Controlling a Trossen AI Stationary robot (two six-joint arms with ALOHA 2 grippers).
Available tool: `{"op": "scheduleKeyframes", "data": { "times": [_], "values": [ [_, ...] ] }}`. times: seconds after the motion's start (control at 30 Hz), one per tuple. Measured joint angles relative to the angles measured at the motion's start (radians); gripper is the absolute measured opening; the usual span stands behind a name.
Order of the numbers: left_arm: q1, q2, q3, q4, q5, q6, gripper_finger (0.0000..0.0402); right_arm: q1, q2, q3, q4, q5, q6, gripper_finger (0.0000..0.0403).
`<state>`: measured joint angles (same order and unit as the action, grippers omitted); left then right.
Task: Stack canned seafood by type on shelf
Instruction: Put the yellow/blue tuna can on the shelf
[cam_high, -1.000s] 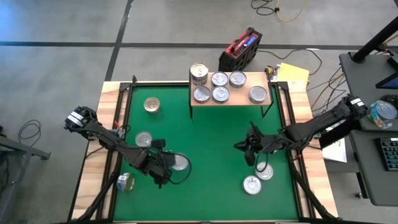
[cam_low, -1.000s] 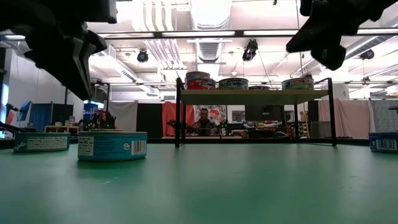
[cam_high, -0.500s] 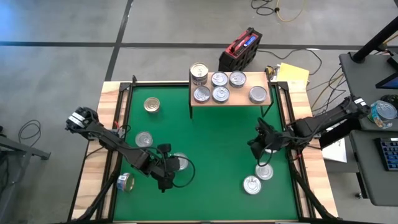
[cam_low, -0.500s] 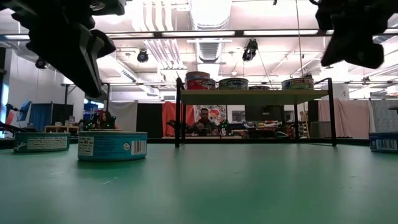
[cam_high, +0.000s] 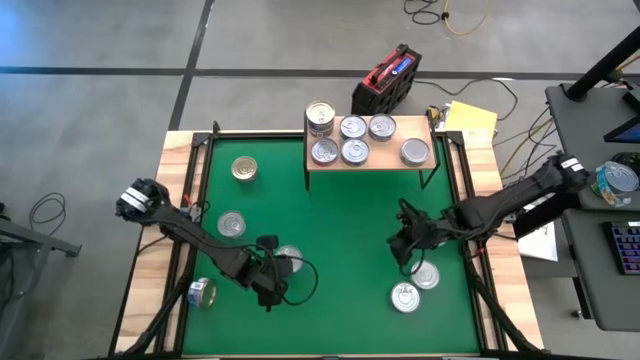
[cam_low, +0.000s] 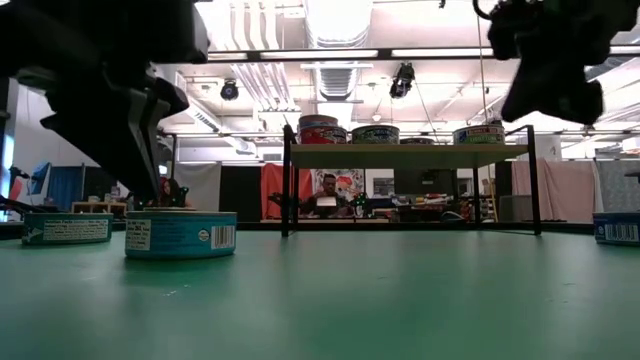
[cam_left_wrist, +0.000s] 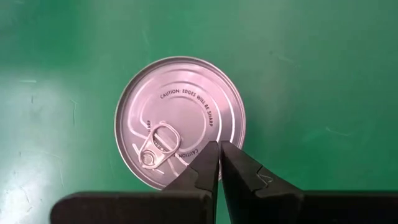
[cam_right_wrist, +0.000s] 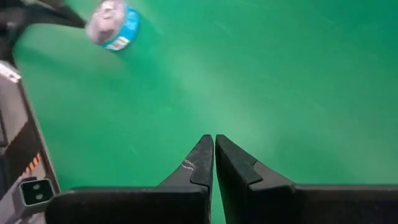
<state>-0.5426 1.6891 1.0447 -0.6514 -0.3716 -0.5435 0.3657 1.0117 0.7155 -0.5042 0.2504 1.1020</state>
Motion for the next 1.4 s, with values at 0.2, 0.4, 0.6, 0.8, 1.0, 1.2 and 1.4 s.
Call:
{"op": "scheduleKeyframes", "data": {
  "times": [0.2, 0.4, 0.6, 0.8, 1.0, 1.2, 1.4],
  "values": [
    [-0.002, 0.005, -0.007, -0.015, 0.004, -0.007, 0.0000, -0.001, 0.089, 0.000, 0.184, -0.016, -0.088, 0.0009],
    [-0.006, -0.001, -0.046, -0.019, 0.000, -0.015, 0.0000, -0.036, 0.173, 0.000, 0.306, -0.074, -0.122, 0.0009],
    [-0.013, -0.007, -0.055, -0.019, -0.005, -0.002, 0.0000, -0.094, 0.269, 0.000, 0.407, -0.130, -0.127, 0.0009],
    [-0.026, -0.017, -0.060, -0.059, -0.010, 0.026, 0.0000, -0.142, 0.364, 0.000, 0.566, -0.183, -0.141, 0.0009],
    [-0.027, -0.026, -0.079, -0.102, -0.021, 0.038, 0.0000, -0.172, 0.457, 0.000, 0.721, -0.215, -0.162, 0.0009],
    [-0.027, -0.050, -0.118, -0.105, -0.062, 0.081, 0.0000, -0.179, 0.518, 0.000, 0.820, -0.216, -0.205, 0.0009],
    [-0.027, -0.096, -0.139, -0.118, -0.064, 0.105, 0.0000, -0.179, 0.531, 0.000, 0.832, -0.216, -0.211, 0.0009]
  ]
}}
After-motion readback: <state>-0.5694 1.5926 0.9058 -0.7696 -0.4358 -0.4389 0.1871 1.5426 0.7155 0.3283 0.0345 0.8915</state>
